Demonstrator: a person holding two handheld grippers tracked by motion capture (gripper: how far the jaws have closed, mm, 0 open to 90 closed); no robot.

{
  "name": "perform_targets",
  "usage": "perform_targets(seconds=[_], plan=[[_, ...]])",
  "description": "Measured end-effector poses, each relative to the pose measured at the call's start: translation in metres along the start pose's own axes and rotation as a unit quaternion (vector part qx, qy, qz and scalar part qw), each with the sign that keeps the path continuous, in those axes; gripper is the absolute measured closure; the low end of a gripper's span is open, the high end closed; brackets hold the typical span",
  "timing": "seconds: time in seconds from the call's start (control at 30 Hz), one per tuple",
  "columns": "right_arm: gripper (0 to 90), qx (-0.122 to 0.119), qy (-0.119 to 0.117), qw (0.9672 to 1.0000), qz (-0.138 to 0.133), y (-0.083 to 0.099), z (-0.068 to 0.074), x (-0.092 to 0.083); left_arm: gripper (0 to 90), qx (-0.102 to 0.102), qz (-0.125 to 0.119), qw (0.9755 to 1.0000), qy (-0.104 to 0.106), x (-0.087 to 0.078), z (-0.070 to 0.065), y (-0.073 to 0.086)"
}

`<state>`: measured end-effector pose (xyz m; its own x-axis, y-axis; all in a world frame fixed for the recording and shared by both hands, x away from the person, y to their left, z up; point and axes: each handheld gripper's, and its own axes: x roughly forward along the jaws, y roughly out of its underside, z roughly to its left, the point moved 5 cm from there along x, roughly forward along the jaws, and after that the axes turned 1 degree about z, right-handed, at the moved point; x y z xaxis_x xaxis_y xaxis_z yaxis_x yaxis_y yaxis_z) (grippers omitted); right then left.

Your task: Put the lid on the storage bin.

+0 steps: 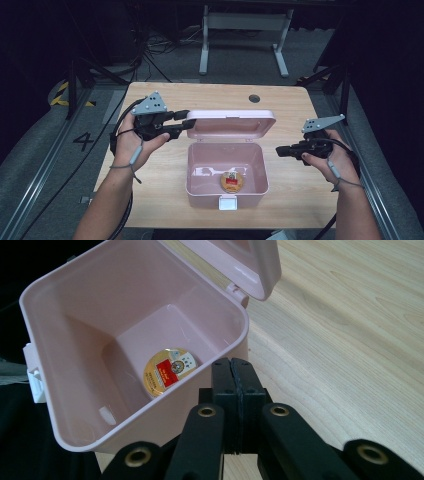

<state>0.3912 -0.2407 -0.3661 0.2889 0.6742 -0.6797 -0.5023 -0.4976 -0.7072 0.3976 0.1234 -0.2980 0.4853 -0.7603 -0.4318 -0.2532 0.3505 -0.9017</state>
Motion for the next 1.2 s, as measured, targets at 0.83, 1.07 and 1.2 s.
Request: perform_targets(seconds=[0.83,1.07,1.2], plan=[[90.0,-0.007,-0.04,0.9982,-0.044,-0.013,0.021,-0.003,61.8,-0.016,0.06,0.996,0.064,-0.01,-0.009,0.018],[90.0,-0.01,-0.045,0.9968,-0.066,-0.019,0.027,-0.004,58.8,-0.014,0.079,0.994,0.074,-0.009,-0.012,0.022],[90.0,-0.011,-0.047,0.9966,-0.066,-0.02,0.03,-0.004,57.1,-0.006,0.095,0.9923,0.078,-0.009,-0.014,0.025]])
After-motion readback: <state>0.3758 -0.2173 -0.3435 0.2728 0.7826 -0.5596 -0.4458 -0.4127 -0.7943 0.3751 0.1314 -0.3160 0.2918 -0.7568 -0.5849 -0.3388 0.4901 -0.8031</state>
